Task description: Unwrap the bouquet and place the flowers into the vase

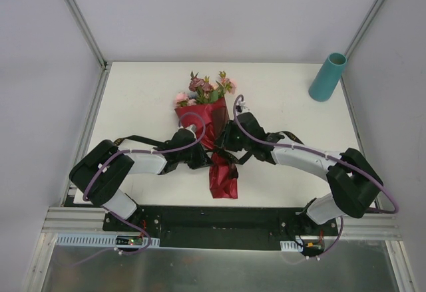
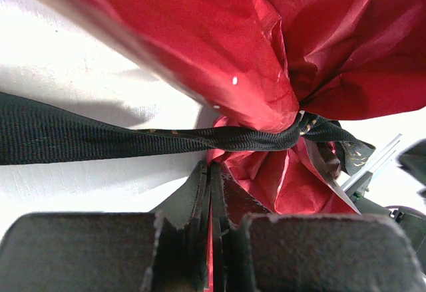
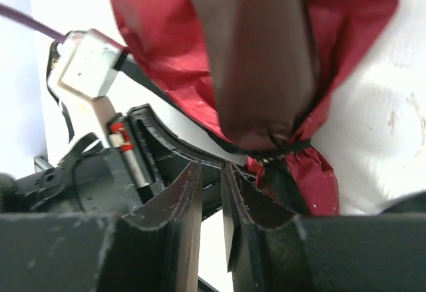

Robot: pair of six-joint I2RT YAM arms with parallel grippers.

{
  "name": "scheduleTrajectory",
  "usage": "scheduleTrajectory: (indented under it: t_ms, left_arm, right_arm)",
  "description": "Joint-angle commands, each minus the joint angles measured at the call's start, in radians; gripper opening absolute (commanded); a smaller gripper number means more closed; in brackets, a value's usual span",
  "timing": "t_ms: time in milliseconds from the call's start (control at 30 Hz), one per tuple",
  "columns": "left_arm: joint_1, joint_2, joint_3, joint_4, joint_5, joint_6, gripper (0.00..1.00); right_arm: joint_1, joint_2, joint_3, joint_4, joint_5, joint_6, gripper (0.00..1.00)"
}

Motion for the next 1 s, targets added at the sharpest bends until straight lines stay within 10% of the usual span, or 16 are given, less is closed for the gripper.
scheduleTrajectory:
  t_ms: [0,967]
  left_arm:
    - [-0.006,-0.007,-0.01,0.03,-0.018,0.003,0.0]
    - [-0.006,-0.018,-0.038,0.076,-0.018,0.006,0.0]
  right_arm:
    - [0.03,-0.026,-0.052,0.033,0.197,0.27,0.25]
    - [0.139,0.124,-0.023,-0.115,0.439,0.645,0.31]
